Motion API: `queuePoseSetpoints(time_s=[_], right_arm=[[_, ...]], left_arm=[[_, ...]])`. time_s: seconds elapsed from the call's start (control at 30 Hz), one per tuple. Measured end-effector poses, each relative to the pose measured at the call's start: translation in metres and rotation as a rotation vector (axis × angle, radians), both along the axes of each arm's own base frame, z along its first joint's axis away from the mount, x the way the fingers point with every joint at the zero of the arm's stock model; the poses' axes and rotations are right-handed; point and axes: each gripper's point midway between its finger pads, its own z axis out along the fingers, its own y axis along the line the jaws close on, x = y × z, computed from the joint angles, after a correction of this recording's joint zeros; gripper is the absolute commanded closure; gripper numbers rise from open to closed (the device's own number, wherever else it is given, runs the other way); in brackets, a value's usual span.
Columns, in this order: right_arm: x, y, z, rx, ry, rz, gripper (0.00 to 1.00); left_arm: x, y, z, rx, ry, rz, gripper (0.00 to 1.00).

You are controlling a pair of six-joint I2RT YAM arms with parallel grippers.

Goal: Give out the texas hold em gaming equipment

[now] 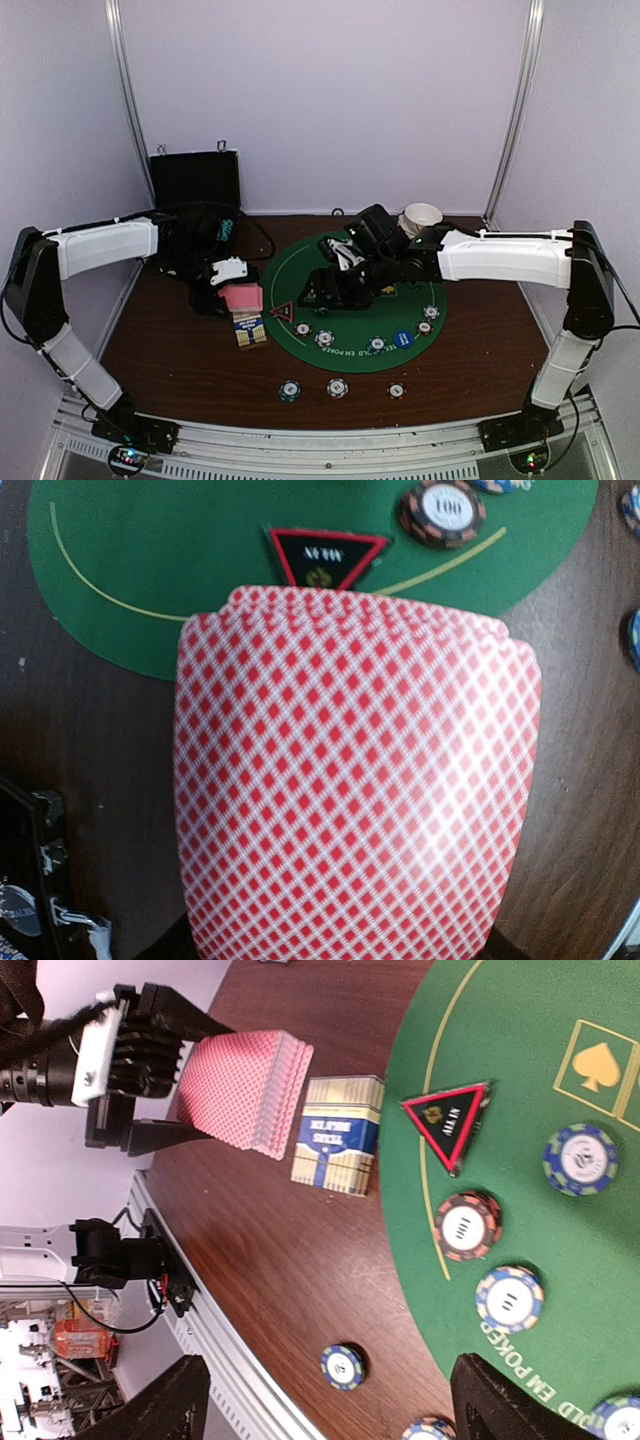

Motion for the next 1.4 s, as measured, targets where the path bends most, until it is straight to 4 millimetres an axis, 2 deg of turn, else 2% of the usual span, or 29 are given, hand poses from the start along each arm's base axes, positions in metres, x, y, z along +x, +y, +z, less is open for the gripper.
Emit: queuePoseSetpoints(time_s=[0.17, 0.3, 0.47, 0.67, 1.07, 1.2, 1.4], right_arm=[[0.006, 0.037, 0.001, 0.153, 0.105, 0.027, 0.12], [0.016, 0.059, 0.006, 0.271, 0.176, 0.026, 0.12], [0.026, 0.078, 0.021, 0.415, 0.234, 0.028, 0.13], [0.029, 0.09, 0.039, 0.521, 0.264, 0.038, 0.15], [0.034, 0.102, 0.043, 0.574, 0.3, 0.053, 0.27], [0.039, 0.109, 0.047, 0.599, 0.303, 0.056, 0.36], [0.044, 0.115, 0.046, 0.629, 0.324, 0.049, 0.67]], left_arm=[[0.016, -0.015, 0.04, -0.072, -0.052, 0.02, 1.0], [0.015, -0.024, 0.06, -0.111, -0.073, 0.014, 1.0], [0.011, -0.027, 0.063, -0.128, -0.059, 0.01, 1.0], [0.007, -0.027, 0.063, -0.13, -0.041, 0.013, 1.0], [0.008, -0.034, 0.079, -0.165, -0.065, 0.005, 1.0], [0.006, -0.036, 0.079, -0.167, -0.064, -0.002, 1.0], [0.004, -0.037, 0.079, -0.166, -0.057, -0.005, 1.0]])
